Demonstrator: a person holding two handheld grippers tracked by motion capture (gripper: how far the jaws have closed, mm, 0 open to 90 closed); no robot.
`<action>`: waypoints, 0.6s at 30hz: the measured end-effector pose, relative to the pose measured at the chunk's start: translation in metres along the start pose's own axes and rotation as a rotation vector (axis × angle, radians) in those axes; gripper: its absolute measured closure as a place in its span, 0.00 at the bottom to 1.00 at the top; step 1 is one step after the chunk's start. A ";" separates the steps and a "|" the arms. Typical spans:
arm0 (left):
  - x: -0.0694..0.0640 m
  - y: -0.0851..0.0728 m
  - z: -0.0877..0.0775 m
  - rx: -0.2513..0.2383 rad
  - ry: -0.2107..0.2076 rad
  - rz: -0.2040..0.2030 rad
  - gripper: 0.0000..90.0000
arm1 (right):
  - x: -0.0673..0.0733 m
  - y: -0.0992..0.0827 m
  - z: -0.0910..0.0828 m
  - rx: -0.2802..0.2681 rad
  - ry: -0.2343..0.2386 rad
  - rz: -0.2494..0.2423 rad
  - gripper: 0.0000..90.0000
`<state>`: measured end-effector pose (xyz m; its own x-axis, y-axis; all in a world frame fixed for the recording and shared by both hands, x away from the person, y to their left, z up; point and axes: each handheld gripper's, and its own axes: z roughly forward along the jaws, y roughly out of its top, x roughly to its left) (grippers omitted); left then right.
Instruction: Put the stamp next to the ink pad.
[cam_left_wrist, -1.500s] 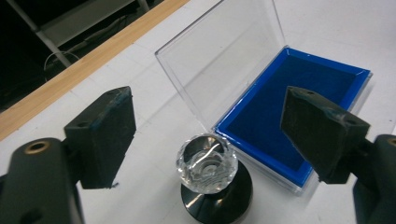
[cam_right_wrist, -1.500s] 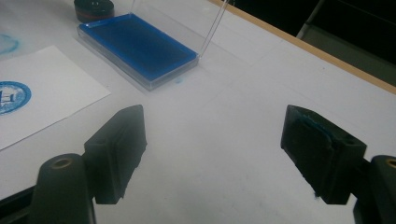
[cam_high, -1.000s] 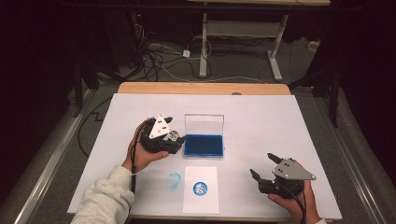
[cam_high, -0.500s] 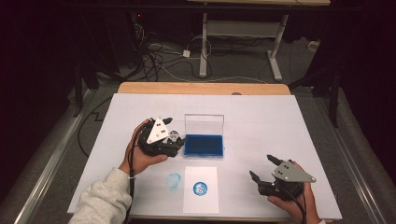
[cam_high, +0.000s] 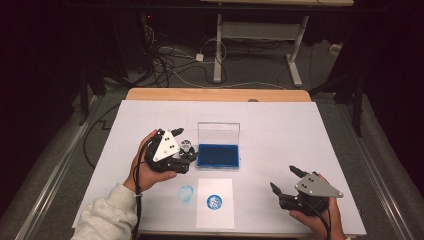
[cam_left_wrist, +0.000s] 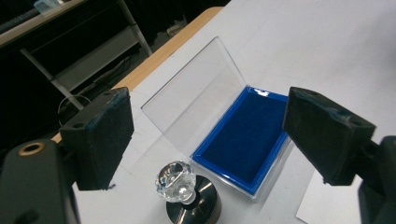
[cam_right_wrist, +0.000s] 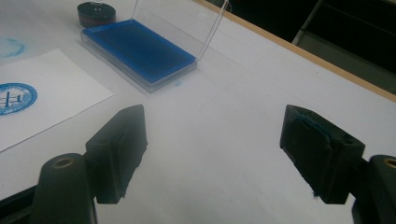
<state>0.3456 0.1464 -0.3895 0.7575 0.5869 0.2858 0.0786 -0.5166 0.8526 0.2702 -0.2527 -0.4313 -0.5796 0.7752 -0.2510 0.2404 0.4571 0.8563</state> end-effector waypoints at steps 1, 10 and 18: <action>-0.001 0.000 -0.001 0.002 0.004 0.002 0.18 | 0.000 0.000 -0.001 -0.001 -0.001 0.003 0.25; -0.007 0.001 -0.010 -0.009 -0.012 0.018 0.19 | -0.001 0.000 -0.005 -0.007 -0.006 -0.003 0.25; -0.012 -0.004 -0.020 -0.019 0.004 0.032 0.19 | 0.000 -0.002 -0.006 -0.005 -0.011 -0.004 0.25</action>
<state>0.3233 0.1547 -0.3877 0.7566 0.5728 0.3154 0.0417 -0.5236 0.8509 0.2655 -0.2564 -0.4299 -0.5721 0.7780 -0.2598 0.2339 0.4583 0.8575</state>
